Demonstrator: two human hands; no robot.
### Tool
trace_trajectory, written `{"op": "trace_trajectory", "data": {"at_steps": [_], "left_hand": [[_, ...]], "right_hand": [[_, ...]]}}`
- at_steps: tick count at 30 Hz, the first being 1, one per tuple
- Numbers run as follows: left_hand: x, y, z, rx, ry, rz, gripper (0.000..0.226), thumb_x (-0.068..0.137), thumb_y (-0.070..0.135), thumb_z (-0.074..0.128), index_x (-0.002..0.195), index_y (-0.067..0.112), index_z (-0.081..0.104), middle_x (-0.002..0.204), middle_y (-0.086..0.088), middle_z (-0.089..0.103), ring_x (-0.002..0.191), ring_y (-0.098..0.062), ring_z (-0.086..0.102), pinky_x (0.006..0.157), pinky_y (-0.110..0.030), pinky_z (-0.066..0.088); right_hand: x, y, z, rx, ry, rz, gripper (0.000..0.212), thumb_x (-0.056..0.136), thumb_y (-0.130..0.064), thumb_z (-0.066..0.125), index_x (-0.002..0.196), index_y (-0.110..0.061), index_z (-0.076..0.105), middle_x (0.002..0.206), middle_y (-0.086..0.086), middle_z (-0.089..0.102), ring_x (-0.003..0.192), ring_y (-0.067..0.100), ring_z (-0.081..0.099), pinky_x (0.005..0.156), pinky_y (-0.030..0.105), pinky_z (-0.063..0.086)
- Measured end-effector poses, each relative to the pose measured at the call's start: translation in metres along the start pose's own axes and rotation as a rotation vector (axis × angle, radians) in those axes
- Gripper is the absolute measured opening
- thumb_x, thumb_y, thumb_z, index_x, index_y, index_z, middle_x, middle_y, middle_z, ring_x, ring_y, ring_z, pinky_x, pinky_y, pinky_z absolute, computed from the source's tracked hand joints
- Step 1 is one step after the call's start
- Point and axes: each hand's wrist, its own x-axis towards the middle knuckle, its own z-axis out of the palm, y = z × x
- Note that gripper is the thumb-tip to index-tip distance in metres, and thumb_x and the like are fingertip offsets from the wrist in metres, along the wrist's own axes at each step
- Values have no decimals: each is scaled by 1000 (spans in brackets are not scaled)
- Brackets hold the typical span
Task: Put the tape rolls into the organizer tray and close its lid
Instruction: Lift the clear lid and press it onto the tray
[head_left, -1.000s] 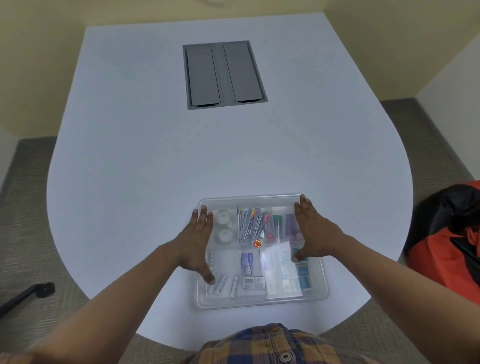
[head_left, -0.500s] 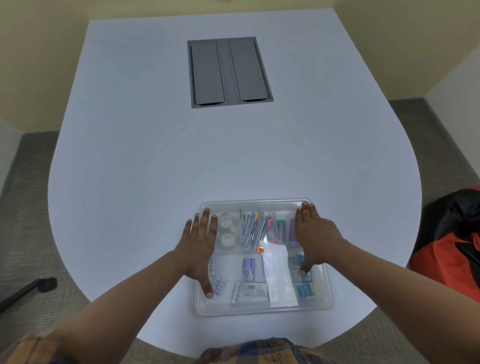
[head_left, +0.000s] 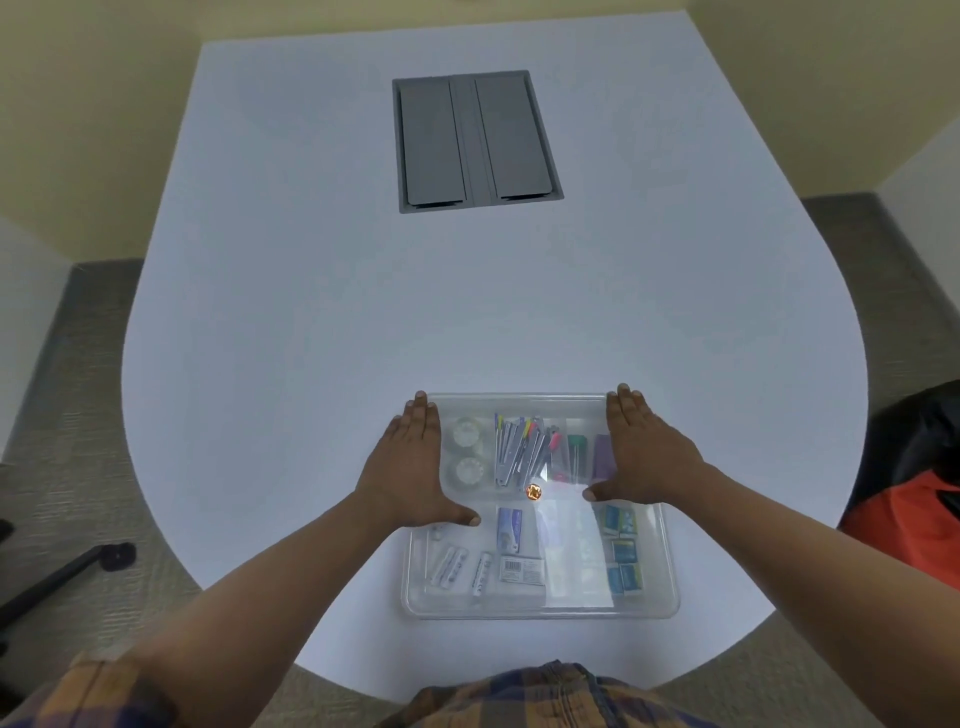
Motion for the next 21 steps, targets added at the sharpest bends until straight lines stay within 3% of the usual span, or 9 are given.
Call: {"op": "trace_trajectory", "data": {"at_steps": [10, 18, 21], "left_hand": [[15, -3, -12, -47, -8, -32, 142, 47, 87, 60, 151, 7, 5, 161, -12, -1, 148, -20, 5, 121, -34, 6], [16, -12, -4, -3, -7, 3, 135, 57, 84, 58, 150, 6, -1, 160, -10, -11, 148, -21, 0, 119, -35, 6], [23, -14, -6, 15, 16, -17, 129, 64, 82, 55, 150, 9, -7, 160, -6, -17, 148, -19, -3, 120, -39, 8]], "right_hand": [[5, 6, -6, 104, -49, -15, 137, 64, -71, 71, 149, -6, -15, 160, 9, -17, 147, 22, -12, 120, 37, 7], [-3, 3, 11, 77, 66, 17, 132, 67, -74, 66, 150, -9, -13, 160, 7, -16, 148, 21, -10, 119, 39, 9], [-2, 1, 13, 80, 168, 34, 119, 74, -70, 60, 151, -10, -8, 161, 6, -12, 148, 21, -6, 119, 40, 10]]}}
